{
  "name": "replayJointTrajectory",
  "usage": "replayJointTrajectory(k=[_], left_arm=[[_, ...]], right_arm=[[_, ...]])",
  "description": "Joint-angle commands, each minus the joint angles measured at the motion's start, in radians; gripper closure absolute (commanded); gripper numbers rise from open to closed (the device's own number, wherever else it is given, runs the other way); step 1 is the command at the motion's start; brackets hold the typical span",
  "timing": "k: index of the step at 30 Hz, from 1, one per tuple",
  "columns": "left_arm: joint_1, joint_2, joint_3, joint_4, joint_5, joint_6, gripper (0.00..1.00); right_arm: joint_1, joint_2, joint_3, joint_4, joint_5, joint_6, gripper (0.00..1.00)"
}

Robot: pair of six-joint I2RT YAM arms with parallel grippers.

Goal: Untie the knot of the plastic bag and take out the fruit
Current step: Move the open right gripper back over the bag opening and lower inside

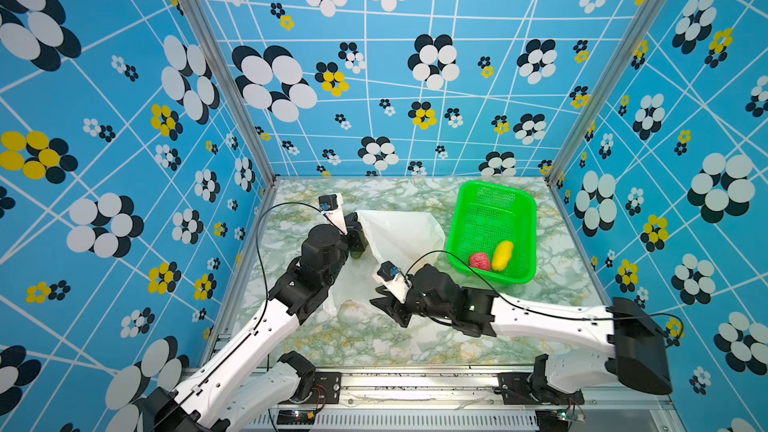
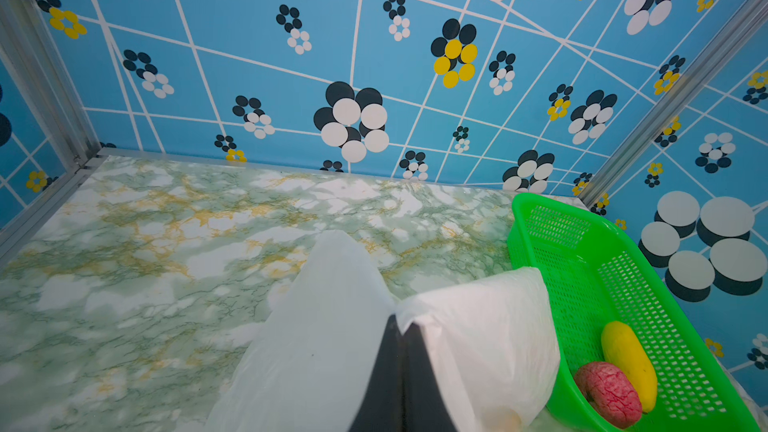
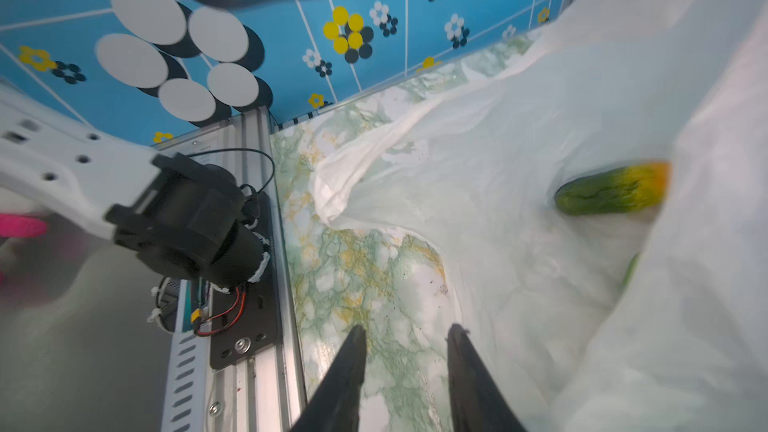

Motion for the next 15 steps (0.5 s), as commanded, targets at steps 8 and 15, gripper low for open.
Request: replayJointTrajectory(k=[8, 15], left_arm=[[-0.001, -0.013, 0.022, -0.013, -0.052, -0.035, 1.00], [-0.210, -0.015, 0.060, -0.030, -0.620, 0.043, 1.00]], right_arm=[[0.000, 0.259, 0.150, 0.026, 0.366, 0.203, 0.69], [-0.008, 0.139, 0.033, 0.082, 0.506, 0.144, 0.53]])
